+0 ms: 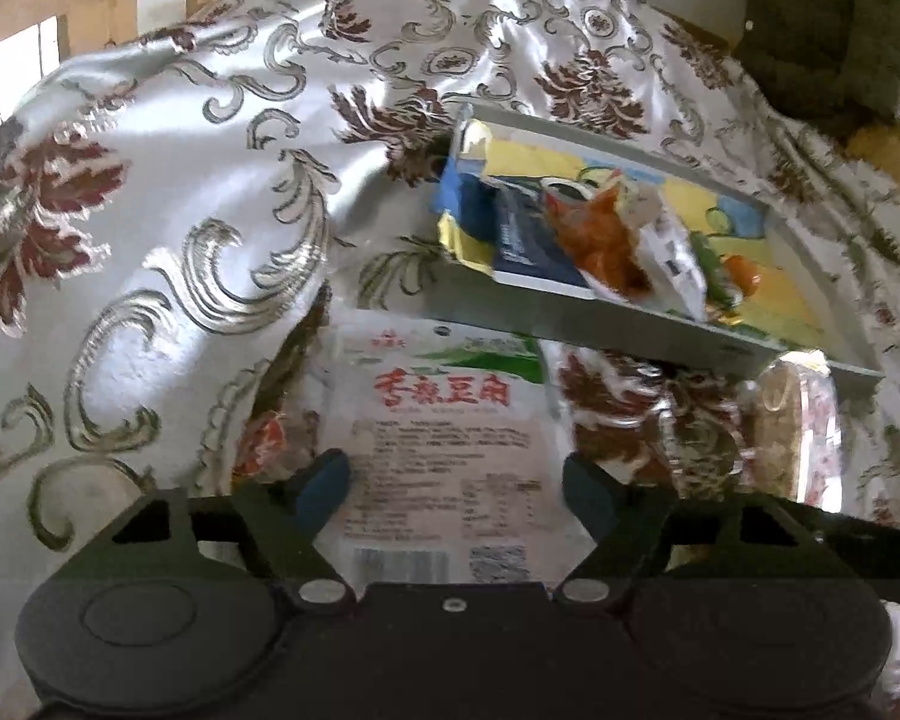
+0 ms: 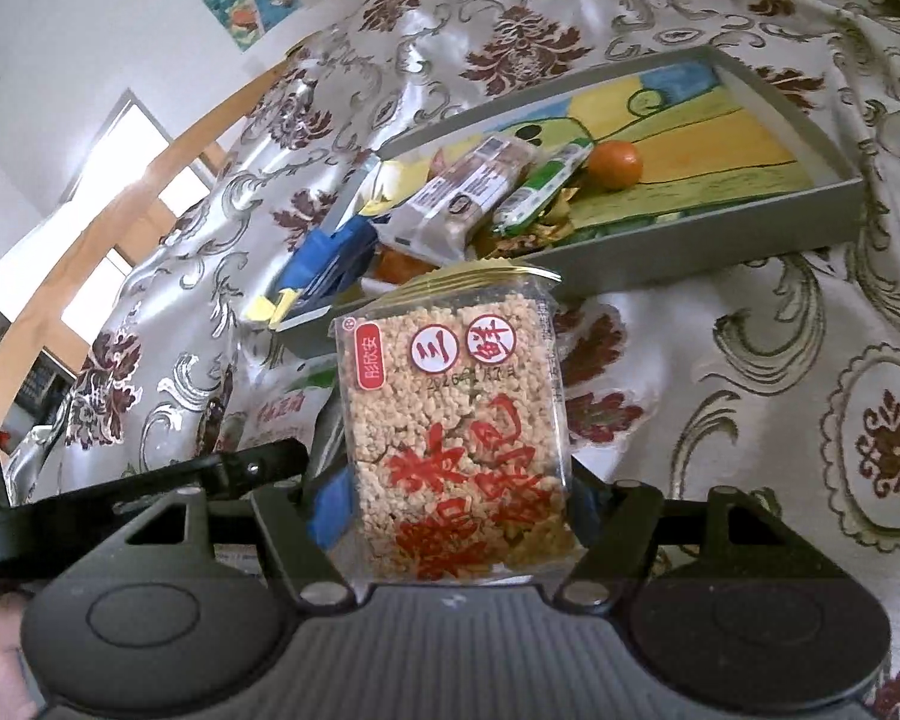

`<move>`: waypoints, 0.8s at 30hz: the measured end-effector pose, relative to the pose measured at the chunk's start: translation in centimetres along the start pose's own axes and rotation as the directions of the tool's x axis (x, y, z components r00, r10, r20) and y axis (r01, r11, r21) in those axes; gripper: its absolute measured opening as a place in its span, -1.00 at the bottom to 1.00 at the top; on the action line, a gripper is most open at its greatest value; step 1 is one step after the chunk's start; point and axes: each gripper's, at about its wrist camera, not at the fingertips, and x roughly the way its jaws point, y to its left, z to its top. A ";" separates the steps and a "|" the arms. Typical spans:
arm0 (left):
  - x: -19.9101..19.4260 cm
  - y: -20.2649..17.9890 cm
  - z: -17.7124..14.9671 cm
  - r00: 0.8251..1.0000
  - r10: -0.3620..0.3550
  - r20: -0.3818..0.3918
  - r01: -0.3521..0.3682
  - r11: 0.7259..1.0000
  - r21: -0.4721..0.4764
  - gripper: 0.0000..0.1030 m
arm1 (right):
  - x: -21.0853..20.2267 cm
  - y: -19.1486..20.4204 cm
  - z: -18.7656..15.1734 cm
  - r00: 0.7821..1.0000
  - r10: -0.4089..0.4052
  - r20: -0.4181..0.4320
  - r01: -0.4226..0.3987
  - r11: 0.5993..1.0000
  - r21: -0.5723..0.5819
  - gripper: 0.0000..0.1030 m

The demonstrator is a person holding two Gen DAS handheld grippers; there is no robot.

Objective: Organize snacks
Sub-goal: 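Lift the rice cake bag with right tool while left tool grips the bean-curd packet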

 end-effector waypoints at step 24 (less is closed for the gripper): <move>0.6 0.7 0.8 0.995 -0.097 -0.020 0.097 0.995 -0.007 0.47 | 0.7 1.1 0.5 0.999 0.010 0.035 -0.008 0.997 -0.070 0.44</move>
